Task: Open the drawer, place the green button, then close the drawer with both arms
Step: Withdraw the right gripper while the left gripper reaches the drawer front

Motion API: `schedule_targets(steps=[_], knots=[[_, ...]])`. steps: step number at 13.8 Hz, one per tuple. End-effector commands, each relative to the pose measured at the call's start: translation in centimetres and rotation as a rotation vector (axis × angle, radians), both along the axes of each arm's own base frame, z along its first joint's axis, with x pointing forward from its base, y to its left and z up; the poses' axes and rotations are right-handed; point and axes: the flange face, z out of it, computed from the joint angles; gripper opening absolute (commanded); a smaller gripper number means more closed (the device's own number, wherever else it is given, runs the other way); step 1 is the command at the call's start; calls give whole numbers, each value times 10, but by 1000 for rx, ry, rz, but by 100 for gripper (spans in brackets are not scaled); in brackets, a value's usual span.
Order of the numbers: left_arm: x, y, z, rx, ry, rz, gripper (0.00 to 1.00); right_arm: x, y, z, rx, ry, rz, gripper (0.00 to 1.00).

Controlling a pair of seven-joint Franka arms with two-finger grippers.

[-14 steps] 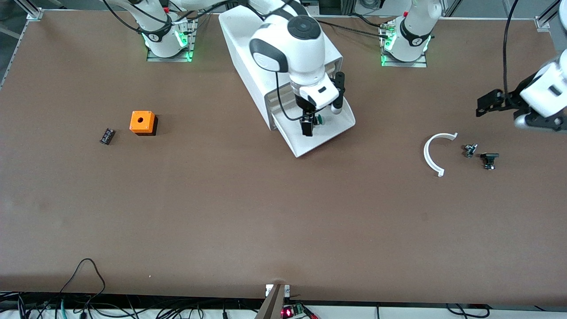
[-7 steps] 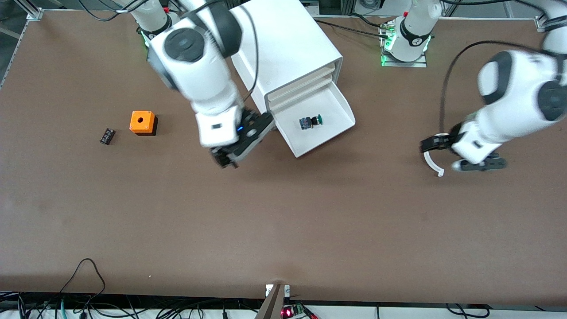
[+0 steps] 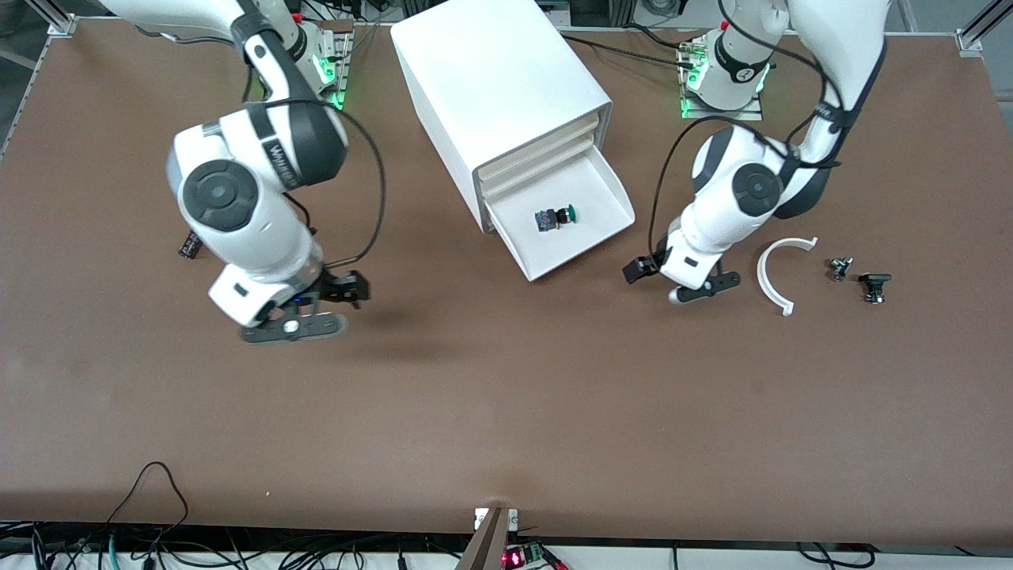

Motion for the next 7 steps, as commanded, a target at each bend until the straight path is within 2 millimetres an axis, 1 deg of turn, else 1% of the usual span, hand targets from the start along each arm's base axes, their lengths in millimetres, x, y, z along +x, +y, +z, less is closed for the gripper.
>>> schedule_targets(steps=[1,2,3,4,5,6,7], knots=[[-8,-23,-19,0,21,-27,100,-2,-78,29,-61,15,-176,100],[-16,-39,-26,0,34,-56,100,2,-111,43,-74,-12,-218,100],[-25,-53,-31,2,43,-85,100,1,-136,63,-68,-34,-247,100],[-32,-64,-31,2,42,-111,100,-3,-156,83,-55,-54,-264,100],[-37,-70,-31,4,45,-125,100,-7,-175,96,-44,-67,-286,100],[-43,-75,-32,9,51,-138,100,-11,-186,101,-14,-60,-281,100],[-48,-77,-34,15,62,-147,100,-16,-201,108,5,-56,-249,100]])
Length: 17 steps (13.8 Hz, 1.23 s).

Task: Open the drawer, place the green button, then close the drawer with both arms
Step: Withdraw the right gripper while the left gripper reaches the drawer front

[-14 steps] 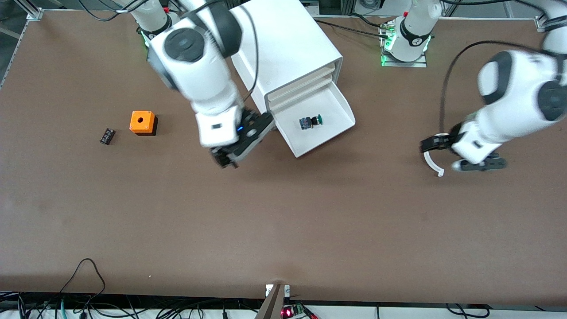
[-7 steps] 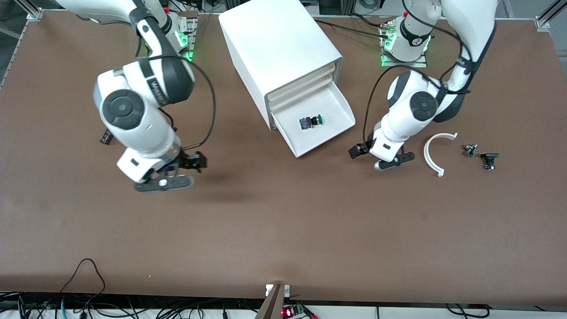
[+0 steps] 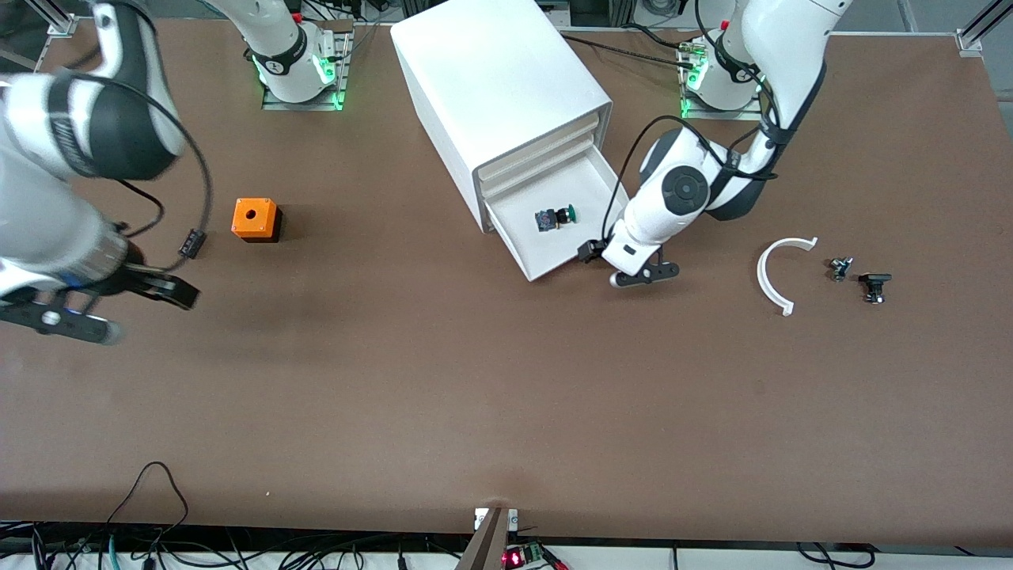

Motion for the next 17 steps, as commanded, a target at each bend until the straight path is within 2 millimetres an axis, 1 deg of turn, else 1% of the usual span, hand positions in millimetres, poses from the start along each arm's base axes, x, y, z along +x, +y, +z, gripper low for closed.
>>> schedule_targets(steps=[1,2,3,5,6,7,8,10,11,14,15,17], knots=[[-13,-4,-4,20,22,-25,100,-24,-31,19,48,15,93,100],[-23,-9,-6,32,38,-46,100,-33,-46,22,49,26,144,100],[-34,-16,-9,44,61,-69,100,-43,-53,32,48,24,177,100],[-50,-27,-10,56,86,-101,100,-59,-61,36,55,89,159,100],[-58,-30,-8,61,89,-114,100,-69,-67,39,61,113,144,100],[-70,-39,-7,59,95,-138,100,-80,-66,39,86,109,145,100],[-77,-46,-2,56,92,-155,100,-89,-64,40,100,87,151,100],[-95,-57,3,66,113,-198,100,-105,-63,35,104,70,174,100],[-99,-59,5,71,122,-207,100,-109,-64,35,105,72,188,100],[-118,-80,12,58,122,-259,100,-110,-67,35,107,80,203,100],[-118,-80,12,58,122,-260,100,-111,-72,34,110,85,201,100],[-114,-79,18,54,109,-255,100,-111,-72,34,115,81,202,100]])
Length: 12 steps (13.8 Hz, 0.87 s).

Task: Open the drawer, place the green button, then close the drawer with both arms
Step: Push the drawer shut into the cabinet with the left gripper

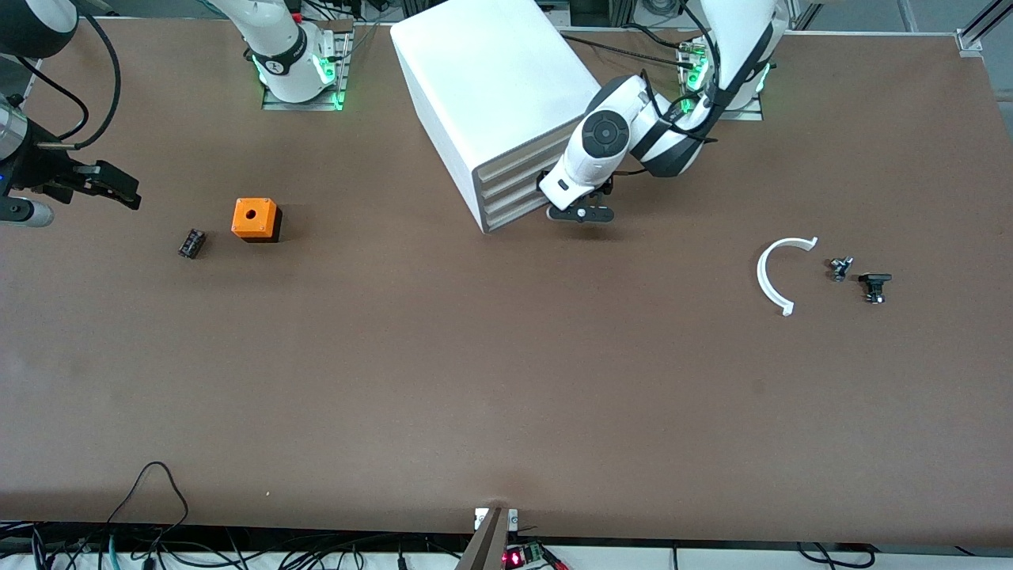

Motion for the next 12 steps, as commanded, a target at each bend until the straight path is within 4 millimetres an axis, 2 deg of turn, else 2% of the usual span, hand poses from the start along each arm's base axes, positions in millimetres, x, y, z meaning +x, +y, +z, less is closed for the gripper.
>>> schedule_targets(steps=[1,5,7,9,12], knots=[[-2,6,14,3,-14,5,100,-7,-2,2,28,-13,15,100],[-1,6,14,3,-15,7,100,-16,-3,-1,33,-20,11,100],[6,9,21,-2,-30,15,100,-20,-3,-3,34,-36,15,100],[39,35,48,-17,-94,76,100,-22,-3,-6,35,-34,15,100],[93,84,106,-47,-210,209,100,-23,-7,-7,36,-31,7,100]])
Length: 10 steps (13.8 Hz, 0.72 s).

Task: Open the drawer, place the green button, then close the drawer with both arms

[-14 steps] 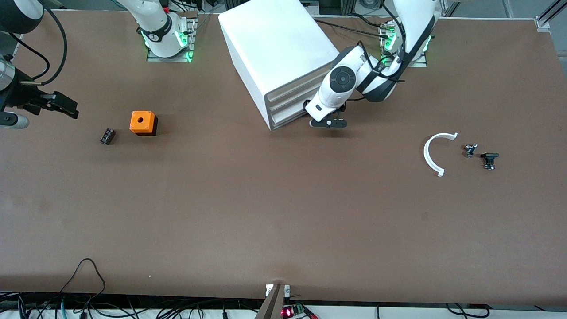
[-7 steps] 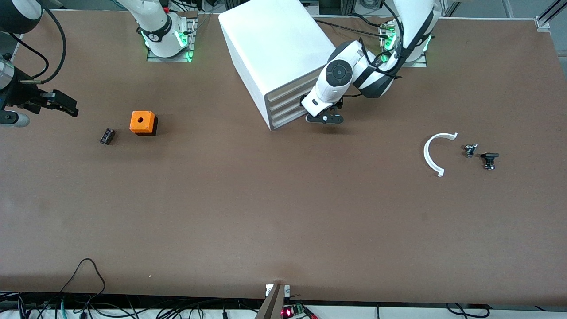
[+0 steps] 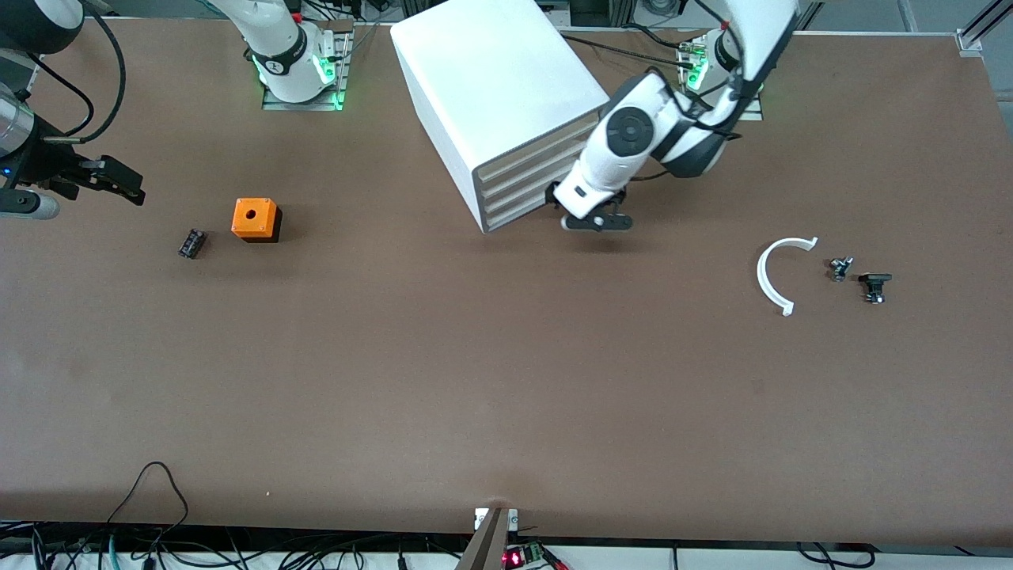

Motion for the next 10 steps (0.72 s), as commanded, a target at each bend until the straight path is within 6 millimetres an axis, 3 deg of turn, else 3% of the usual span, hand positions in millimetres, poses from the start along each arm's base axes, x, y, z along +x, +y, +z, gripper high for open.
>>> schedule_targets(steps=[1,3,6,8,10], knots=[[43,52,68,-11,-121,111,100,-8,-4,2,25,-17,6,100],[75,101,103,-15,-188,196,100,-7,-4,2,24,-18,8,100],[74,143,171,45,-176,122,100,-7,-3,3,22,-15,10,100],[79,178,230,68,-127,25,100,-7,0,5,20,-18,16,100],[88,225,273,60,-124,-85,100,-8,0,5,22,-13,16,100]])
